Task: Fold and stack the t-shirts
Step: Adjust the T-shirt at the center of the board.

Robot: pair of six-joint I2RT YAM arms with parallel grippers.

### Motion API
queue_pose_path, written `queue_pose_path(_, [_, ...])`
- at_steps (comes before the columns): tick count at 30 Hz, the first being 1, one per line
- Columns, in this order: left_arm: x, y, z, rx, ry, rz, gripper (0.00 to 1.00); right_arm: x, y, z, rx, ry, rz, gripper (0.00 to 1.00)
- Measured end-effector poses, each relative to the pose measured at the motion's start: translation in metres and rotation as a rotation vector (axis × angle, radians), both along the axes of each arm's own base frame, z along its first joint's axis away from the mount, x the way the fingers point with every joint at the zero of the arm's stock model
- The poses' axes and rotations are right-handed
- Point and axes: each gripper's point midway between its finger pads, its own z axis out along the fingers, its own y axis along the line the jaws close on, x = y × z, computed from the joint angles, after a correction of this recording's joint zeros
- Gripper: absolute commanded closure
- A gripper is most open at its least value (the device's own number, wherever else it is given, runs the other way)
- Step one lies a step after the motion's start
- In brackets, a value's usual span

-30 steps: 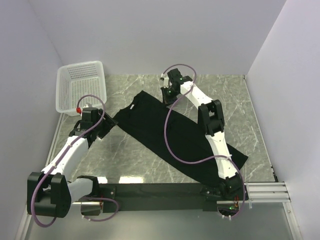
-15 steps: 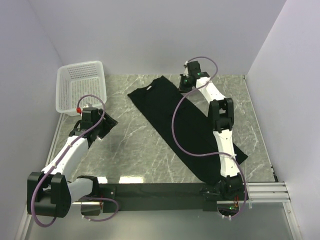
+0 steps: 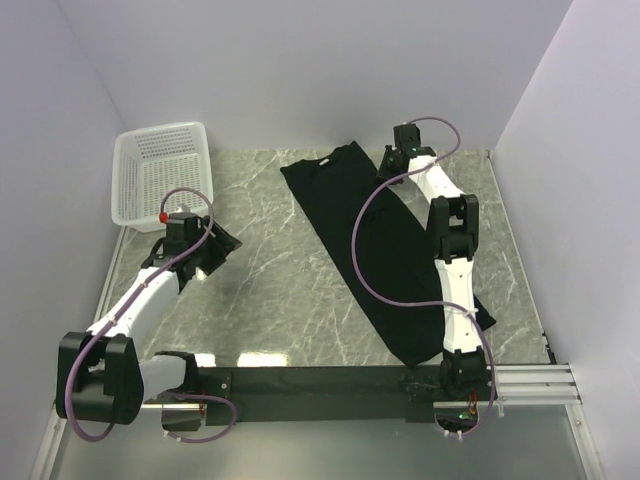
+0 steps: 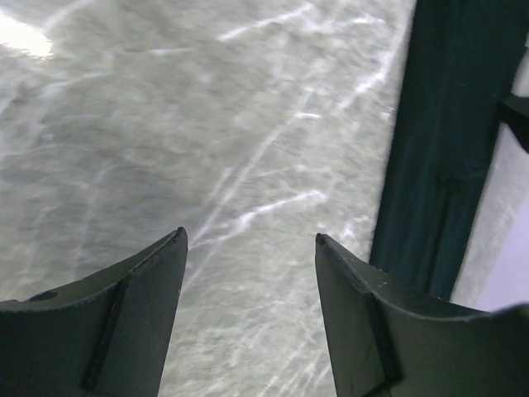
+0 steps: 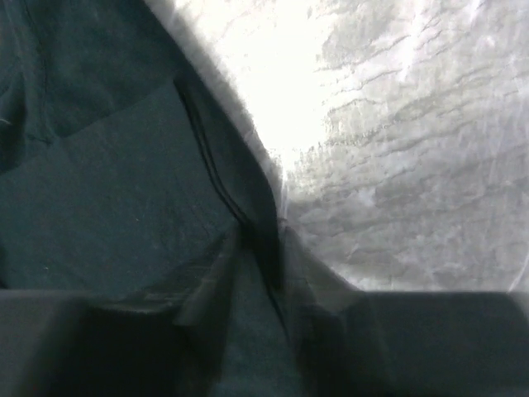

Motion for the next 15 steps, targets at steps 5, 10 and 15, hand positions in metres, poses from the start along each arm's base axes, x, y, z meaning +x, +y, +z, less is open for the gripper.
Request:
queue_pose_path(5, [0.008,-0.017,0.015,-0.049,-0.074,-0.083,0.31,-0.014,-0.006,0.006,-0.020,-0.006,0.046,0.34])
queue_pose_path(10, [0.008,-0.055,0.035,-0.087,-0.173,-0.247,0.31,-0.052,-0.034,0.046,-0.121,-0.037,0.168,0.22])
queue_pose_path(15, [-0.013,-0.110,0.041,-0.136,-0.236,-0.437,0.31,-0.108,-0.067,0.125,-0.244,-0.204,0.391,0.14])
